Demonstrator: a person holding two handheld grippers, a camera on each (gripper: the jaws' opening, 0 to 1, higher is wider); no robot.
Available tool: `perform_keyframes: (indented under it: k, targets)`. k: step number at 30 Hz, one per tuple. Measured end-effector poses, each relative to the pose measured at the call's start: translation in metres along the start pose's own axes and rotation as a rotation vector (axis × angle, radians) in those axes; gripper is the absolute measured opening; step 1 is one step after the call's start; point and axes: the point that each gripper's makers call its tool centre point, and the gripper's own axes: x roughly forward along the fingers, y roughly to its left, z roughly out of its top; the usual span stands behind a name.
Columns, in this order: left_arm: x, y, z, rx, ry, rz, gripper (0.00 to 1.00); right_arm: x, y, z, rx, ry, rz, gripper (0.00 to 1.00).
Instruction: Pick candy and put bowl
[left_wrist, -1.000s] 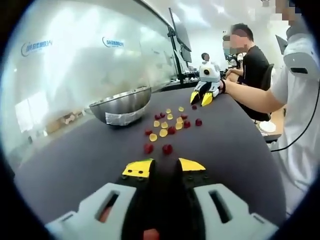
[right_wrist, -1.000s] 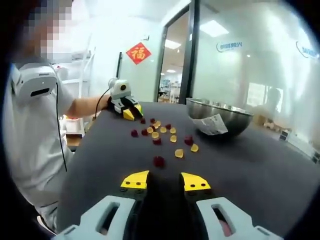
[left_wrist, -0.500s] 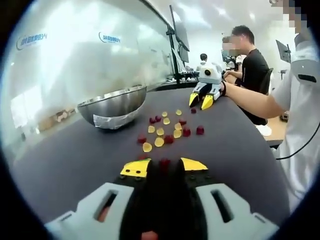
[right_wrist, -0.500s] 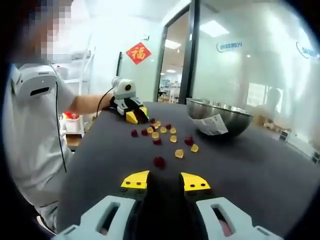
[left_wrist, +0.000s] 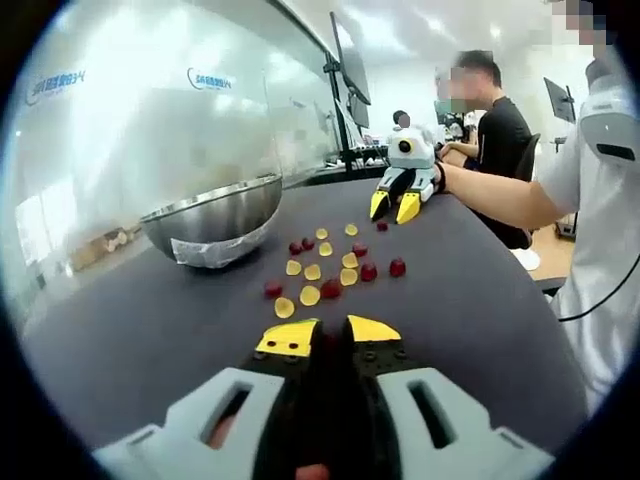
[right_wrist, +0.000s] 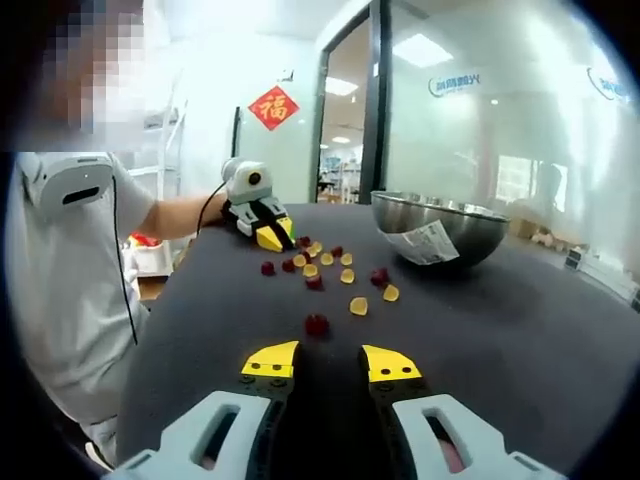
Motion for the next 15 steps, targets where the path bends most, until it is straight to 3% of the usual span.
perform_keyframes:
  k: [8,12,15]
  targets:
    - [0.000,0.000,0.000,0.001,-0.001,0.002,0.05,0.025,0.013,0.008,0.003,0.046,0.069,0.18]
    - [-0.002,0.000,0.000,0.023,-0.006,0.012,0.05,0.034,0.018,0.013,-0.072,0.036,0.077,0.05]
    - [-0.001,0.000,0.001,0.039,-0.011,0.013,0.04,0.031,0.017,0.012,-0.092,0.017,0.061,0.04]
